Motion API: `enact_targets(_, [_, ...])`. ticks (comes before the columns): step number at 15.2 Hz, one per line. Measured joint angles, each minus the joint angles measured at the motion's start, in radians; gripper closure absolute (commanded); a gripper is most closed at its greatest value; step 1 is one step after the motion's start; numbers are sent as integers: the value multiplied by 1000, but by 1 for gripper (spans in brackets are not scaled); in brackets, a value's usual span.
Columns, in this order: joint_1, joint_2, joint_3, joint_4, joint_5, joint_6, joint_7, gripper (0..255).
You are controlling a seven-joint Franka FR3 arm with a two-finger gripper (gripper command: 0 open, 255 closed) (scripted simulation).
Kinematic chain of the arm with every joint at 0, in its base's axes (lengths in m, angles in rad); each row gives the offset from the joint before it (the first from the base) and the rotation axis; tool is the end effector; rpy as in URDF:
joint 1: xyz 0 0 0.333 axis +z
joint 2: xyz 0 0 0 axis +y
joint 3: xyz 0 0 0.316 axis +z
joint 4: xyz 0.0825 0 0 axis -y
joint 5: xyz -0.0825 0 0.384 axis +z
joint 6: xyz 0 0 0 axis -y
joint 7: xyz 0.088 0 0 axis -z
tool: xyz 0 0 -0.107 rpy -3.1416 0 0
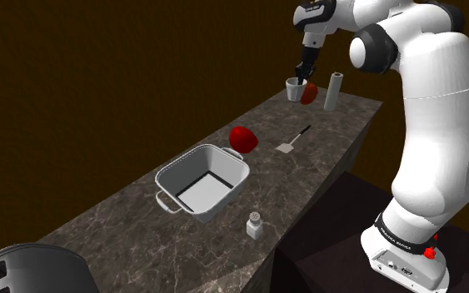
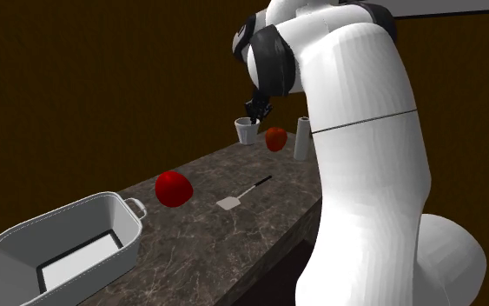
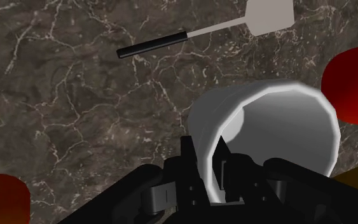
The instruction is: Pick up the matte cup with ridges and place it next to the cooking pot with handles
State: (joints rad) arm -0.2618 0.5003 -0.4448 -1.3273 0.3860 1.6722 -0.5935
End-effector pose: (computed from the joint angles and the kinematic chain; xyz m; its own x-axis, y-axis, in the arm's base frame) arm 0.5799 -0.3672 0.4588 0.9907 -0.1364 0.0031 -0.1329 -0.9704 -0.2014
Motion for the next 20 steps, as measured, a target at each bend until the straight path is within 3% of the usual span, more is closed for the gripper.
enact_targets(5, [-16, 9, -1, 84, 0, -72, 13, 255])
enact_targets(13, [153, -294, 0, -329, -106, 83, 117, 255])
enact_targets(20, [248, -552, 55, -631, -201, 182, 270, 255])
